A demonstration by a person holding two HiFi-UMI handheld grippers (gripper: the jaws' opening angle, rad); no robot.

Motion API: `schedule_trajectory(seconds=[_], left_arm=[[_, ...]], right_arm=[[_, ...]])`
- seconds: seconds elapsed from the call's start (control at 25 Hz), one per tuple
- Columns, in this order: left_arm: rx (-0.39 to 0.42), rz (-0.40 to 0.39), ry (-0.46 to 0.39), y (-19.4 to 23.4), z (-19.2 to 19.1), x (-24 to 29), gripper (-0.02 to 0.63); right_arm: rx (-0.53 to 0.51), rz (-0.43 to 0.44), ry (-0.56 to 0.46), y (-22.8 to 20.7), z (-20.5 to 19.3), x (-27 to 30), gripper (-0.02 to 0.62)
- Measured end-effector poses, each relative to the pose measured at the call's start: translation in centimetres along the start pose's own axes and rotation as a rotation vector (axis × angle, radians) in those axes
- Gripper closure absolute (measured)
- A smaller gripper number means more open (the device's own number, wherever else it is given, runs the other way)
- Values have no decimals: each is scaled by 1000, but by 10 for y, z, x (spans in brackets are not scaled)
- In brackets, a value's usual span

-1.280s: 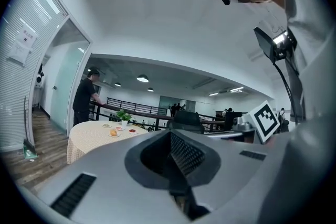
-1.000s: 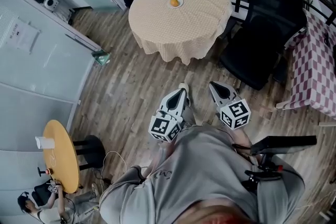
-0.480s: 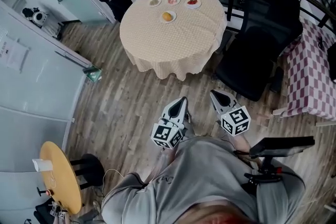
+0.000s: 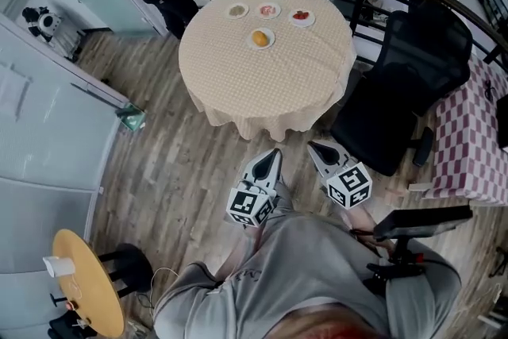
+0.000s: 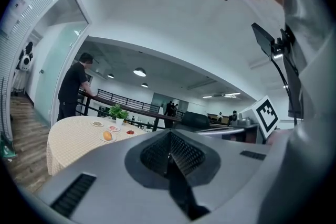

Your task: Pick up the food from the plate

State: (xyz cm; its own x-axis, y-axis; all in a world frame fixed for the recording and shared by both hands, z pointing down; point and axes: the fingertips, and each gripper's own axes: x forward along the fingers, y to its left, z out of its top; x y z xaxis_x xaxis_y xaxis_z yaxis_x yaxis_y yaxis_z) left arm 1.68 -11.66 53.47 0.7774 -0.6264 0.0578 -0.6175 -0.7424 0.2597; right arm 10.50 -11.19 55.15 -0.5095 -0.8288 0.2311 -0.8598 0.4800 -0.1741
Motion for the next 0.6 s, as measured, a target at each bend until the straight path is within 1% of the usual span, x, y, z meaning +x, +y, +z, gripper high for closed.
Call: schedule_trajectory(seconds=[0.32, 0.52, 0.6], left_arm=[[4, -23, -11, 102, 43, 43, 597], [12, -39, -39, 153, 80, 69, 595], [14, -47, -43, 168, 88, 78, 596]], right_arm=[[-20, 5, -36, -12, 67, 110, 580], [-26, -12, -19, -25, 95, 157, 580], [-25, -22, -20, -32, 103, 171, 580]])
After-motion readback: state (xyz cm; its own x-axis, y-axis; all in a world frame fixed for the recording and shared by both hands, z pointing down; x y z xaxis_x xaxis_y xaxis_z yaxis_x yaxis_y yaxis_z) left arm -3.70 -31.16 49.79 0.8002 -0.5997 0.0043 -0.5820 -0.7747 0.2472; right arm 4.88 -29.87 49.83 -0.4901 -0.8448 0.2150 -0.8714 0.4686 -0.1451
